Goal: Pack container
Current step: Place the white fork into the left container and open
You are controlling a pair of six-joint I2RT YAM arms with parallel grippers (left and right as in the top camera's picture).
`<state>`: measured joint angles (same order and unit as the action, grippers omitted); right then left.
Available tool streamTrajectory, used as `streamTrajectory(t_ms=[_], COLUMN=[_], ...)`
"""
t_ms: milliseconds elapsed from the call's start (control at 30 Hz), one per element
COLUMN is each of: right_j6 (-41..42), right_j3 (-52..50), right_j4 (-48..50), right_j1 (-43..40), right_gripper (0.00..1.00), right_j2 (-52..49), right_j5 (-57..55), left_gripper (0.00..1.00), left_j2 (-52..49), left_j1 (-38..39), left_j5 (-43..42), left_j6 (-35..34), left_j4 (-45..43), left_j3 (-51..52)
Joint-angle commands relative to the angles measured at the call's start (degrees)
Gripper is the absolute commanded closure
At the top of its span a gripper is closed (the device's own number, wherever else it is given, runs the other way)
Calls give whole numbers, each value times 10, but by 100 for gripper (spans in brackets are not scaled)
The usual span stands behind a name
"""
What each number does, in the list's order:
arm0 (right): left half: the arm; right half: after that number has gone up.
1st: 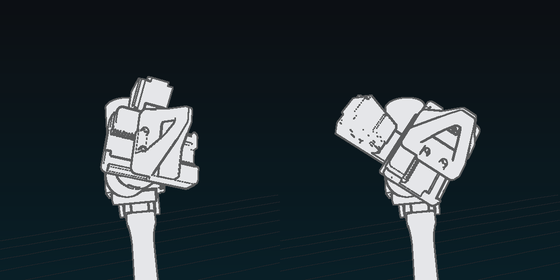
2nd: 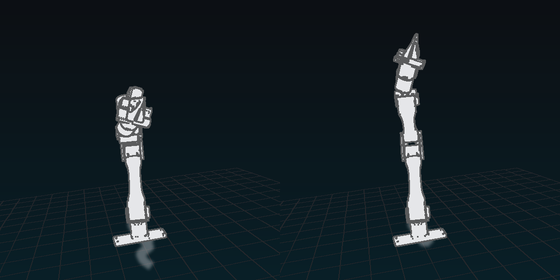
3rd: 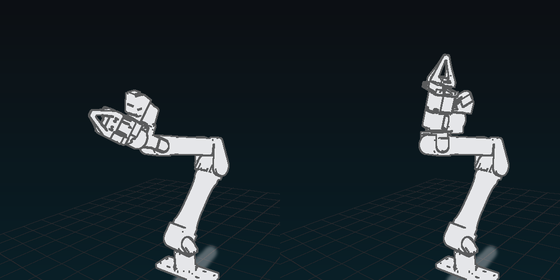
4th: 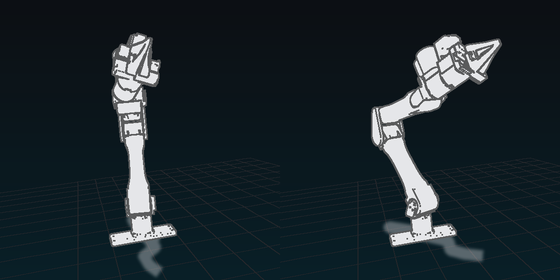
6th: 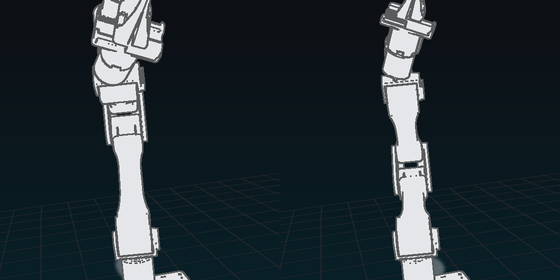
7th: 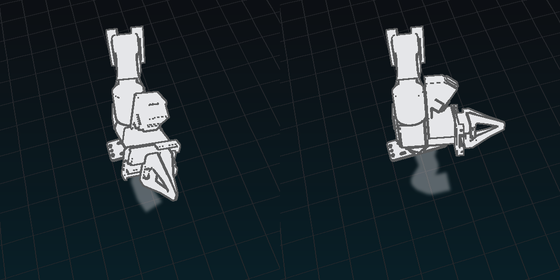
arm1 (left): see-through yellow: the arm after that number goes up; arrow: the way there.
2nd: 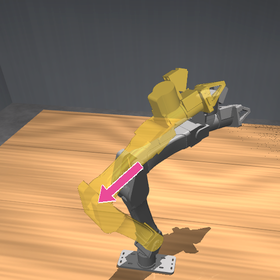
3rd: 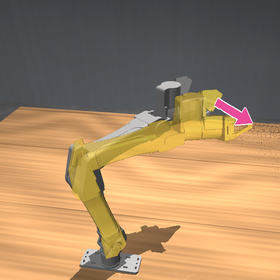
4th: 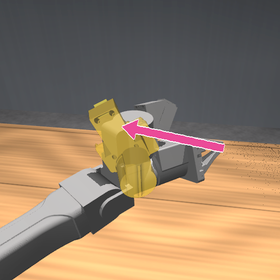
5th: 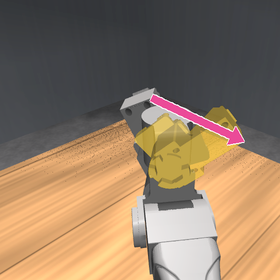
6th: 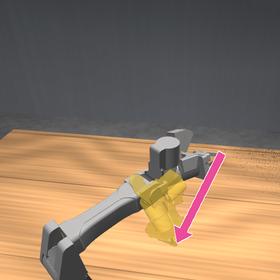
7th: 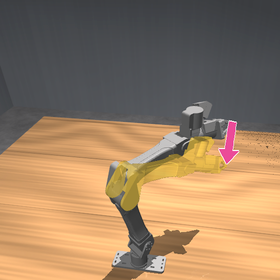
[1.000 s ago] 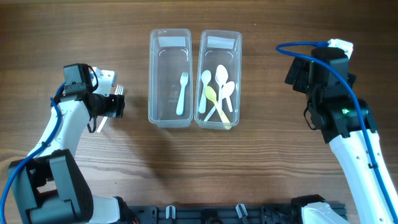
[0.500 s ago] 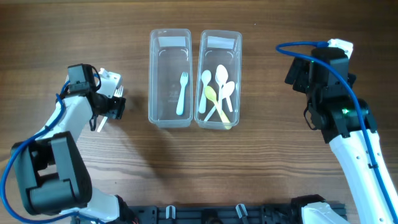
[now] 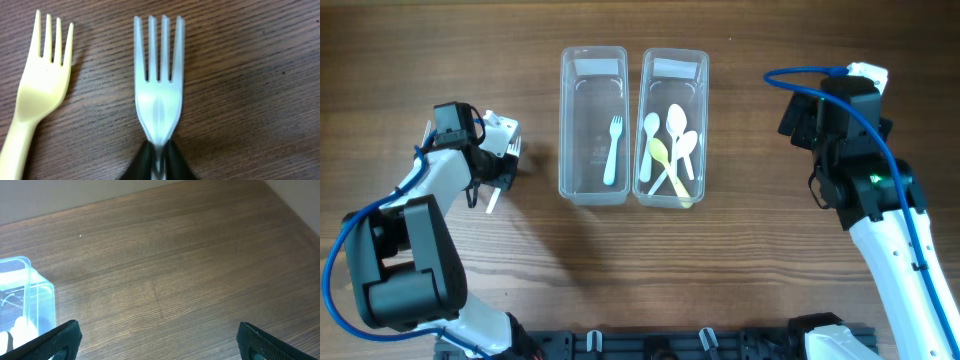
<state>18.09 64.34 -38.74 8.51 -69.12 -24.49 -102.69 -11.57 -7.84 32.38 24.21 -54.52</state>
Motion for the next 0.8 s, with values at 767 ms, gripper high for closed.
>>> streamTrajectory(t_ms=[767], right_j6=[-1], right_j3=[8], right_j4=[1], right_j1=[-1], right_gripper=[0], right_j2=[-1], right_j5=[-10], left_gripper=[96], left_j2=[239], left_j1=[228], left_j5=[18], left_j6=[-311], left_j4=[-14], left_j3=[-59])
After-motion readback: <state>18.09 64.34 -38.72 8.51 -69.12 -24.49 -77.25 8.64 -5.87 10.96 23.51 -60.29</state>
